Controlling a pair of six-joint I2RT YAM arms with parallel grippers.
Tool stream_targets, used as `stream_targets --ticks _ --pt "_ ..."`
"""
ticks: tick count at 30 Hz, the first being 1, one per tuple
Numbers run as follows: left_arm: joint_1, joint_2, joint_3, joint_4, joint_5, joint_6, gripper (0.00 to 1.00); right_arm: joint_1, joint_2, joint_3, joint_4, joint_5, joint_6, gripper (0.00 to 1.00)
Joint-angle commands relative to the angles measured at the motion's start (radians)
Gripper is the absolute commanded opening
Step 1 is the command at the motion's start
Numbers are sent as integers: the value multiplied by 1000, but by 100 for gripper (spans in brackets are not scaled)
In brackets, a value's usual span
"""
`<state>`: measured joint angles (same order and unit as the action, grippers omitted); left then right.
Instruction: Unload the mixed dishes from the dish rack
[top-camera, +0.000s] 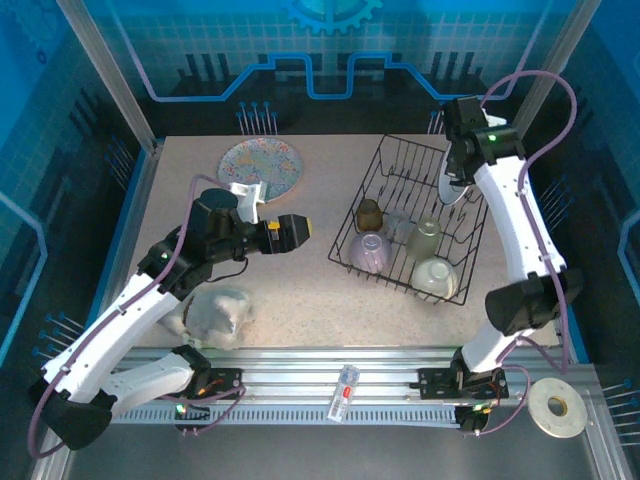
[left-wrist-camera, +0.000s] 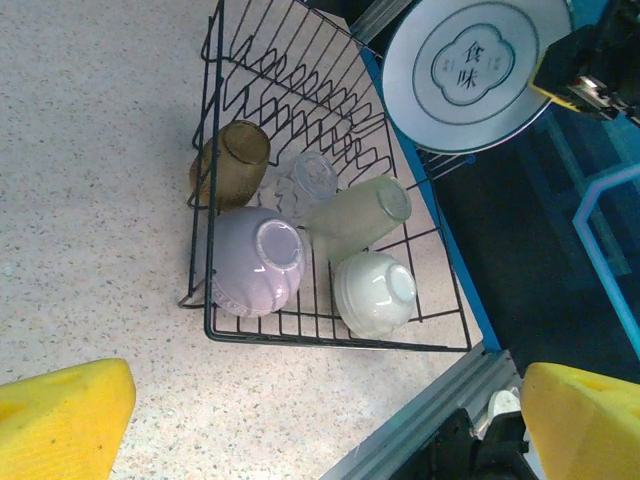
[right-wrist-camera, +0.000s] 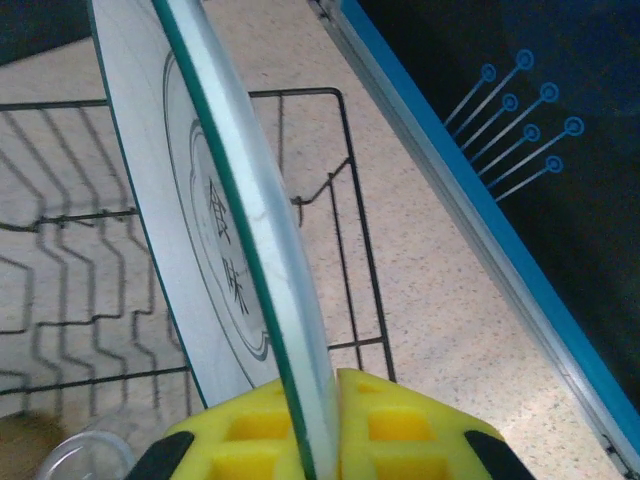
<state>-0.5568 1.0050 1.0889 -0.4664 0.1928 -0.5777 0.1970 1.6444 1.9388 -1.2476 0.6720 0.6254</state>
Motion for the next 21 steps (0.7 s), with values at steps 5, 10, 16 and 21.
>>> stream_targets --ticks 5,10,16,21 --pt "11 -21 -46 55 116 -113 99 144 -213 -106 134 -38 31 0" --pt "38 -88 -55 69 86 -146 99 181 -324 -183 198 -138 55 0" --pt "61 -54 -36 134 156 -105 99 185 -426 -295 306 -385 24 0" --pt "62 67 45 136 192 -103 99 161 -500 -359 350 -597 -7 0"
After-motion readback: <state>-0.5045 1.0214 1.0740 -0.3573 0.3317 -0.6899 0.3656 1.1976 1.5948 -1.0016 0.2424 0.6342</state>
